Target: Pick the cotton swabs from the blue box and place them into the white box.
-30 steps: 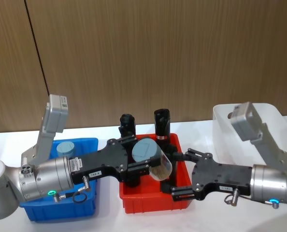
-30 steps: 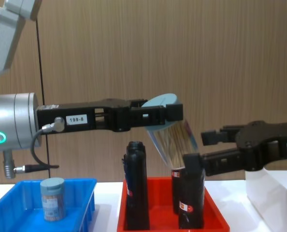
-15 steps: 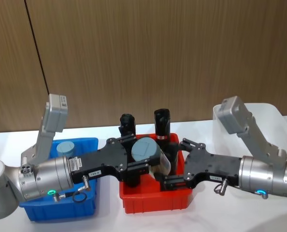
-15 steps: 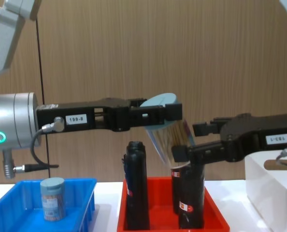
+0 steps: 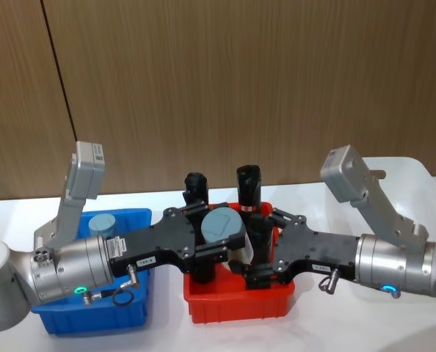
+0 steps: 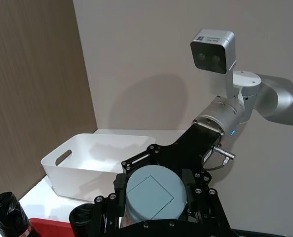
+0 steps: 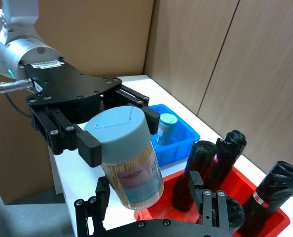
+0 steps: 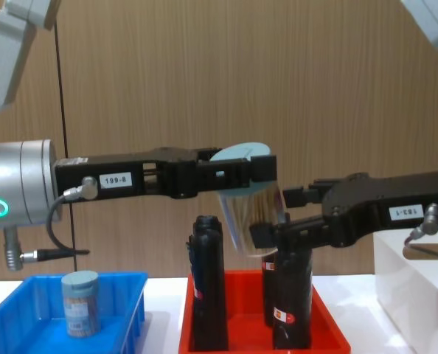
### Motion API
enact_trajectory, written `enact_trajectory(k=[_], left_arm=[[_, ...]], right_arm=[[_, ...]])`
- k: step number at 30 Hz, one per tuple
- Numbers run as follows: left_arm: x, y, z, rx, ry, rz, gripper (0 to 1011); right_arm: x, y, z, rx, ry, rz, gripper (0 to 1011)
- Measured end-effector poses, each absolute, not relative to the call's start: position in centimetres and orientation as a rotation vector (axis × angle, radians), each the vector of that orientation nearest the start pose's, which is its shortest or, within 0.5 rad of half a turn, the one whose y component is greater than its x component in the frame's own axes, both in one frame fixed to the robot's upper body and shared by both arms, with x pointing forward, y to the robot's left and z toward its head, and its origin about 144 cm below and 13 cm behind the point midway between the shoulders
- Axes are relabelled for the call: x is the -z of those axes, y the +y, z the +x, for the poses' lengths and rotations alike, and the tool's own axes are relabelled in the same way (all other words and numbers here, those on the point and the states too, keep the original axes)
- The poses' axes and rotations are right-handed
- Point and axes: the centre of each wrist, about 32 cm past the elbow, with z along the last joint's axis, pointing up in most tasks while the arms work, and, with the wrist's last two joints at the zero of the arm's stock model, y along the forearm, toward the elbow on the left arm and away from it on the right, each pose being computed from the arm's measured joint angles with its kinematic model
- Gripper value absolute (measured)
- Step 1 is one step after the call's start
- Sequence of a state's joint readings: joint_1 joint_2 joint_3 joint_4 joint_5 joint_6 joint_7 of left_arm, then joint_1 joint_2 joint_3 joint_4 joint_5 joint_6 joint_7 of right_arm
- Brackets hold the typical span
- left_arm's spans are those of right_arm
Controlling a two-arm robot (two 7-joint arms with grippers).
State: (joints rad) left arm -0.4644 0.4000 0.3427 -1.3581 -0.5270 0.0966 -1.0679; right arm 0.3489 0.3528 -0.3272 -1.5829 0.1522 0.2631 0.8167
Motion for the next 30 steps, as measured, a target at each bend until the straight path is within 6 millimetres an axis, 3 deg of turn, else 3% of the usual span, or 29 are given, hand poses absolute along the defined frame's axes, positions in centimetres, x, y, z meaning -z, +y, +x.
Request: enact_trajectory(k=[30], left_arm=[[-123.59, 27.06, 56.97, -0.271, -0.014, -0.030, 691]], right_arm=[[-125.21, -23.32, 53.17, 0.381, -0.115, -0.242, 1002]])
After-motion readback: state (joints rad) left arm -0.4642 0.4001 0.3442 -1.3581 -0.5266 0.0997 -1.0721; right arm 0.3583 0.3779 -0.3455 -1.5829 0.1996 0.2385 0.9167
